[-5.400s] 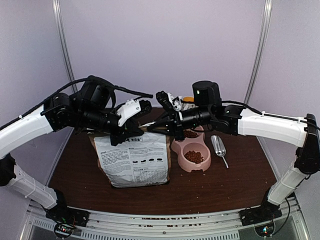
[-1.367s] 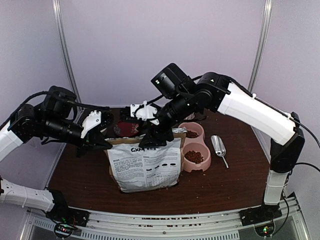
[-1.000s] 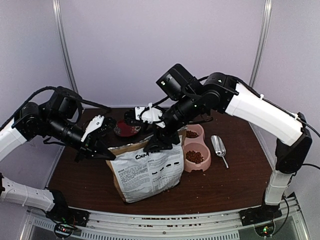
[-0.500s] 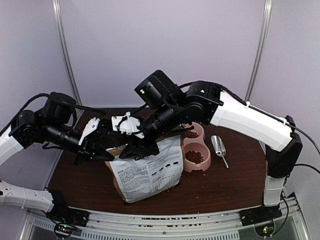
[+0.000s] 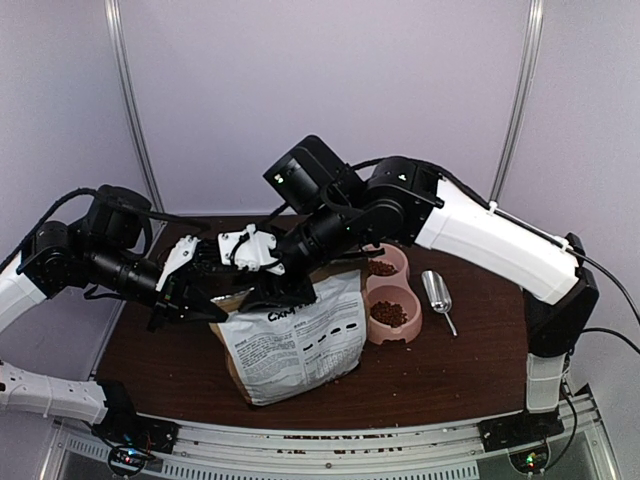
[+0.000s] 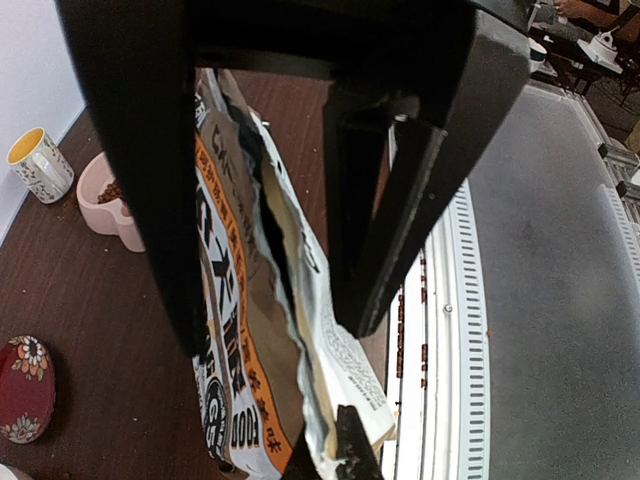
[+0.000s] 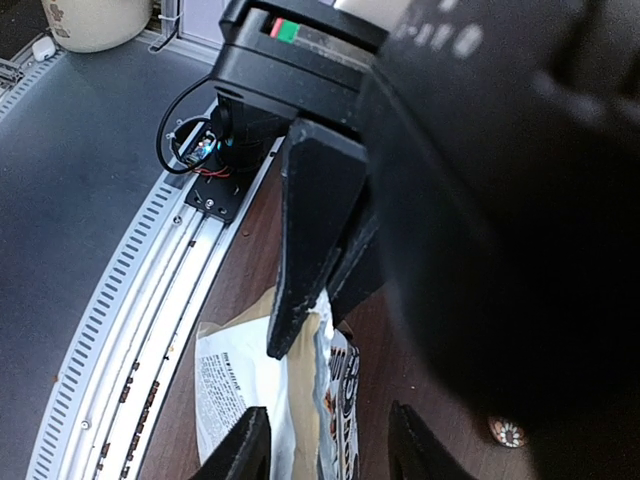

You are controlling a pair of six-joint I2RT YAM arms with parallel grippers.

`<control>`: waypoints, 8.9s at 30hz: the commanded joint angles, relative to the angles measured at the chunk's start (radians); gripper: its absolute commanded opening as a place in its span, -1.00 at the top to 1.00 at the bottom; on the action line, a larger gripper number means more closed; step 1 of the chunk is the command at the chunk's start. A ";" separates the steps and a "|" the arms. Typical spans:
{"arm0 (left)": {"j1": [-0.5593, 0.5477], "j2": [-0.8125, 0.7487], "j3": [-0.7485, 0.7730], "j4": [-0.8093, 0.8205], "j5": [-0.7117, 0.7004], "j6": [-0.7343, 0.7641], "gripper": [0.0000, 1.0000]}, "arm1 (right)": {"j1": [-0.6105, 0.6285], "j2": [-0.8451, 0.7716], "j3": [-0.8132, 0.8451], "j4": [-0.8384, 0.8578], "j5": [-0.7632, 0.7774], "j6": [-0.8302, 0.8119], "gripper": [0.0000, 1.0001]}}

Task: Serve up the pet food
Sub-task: Seal the pet food bag securely, then move the pet food bag to the corner of the board.

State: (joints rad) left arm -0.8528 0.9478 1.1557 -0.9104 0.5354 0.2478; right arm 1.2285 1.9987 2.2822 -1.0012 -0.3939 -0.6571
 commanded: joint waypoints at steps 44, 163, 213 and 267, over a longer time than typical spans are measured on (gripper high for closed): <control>-0.005 -0.101 -0.041 0.269 -0.035 -0.009 1.00 | -0.087 -0.020 -0.118 -0.125 0.107 0.017 -0.02; -0.009 -0.021 -0.043 0.172 -0.144 -0.261 1.00 | -0.526 -0.304 -0.484 0.015 -0.623 0.060 1.00; -0.137 0.692 0.712 -0.286 -0.250 -0.125 0.48 | -0.557 -0.396 -0.563 0.120 -0.652 0.062 1.00; 0.066 0.234 0.454 -0.380 -0.477 -0.436 1.00 | -0.587 -0.791 -1.060 1.011 0.003 0.448 -0.66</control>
State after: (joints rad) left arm -0.8288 1.3022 1.6054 -1.2984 0.1802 -0.1516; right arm 0.6472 1.1927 1.2194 -0.0486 -0.4244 -0.2386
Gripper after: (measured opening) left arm 0.023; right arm 0.834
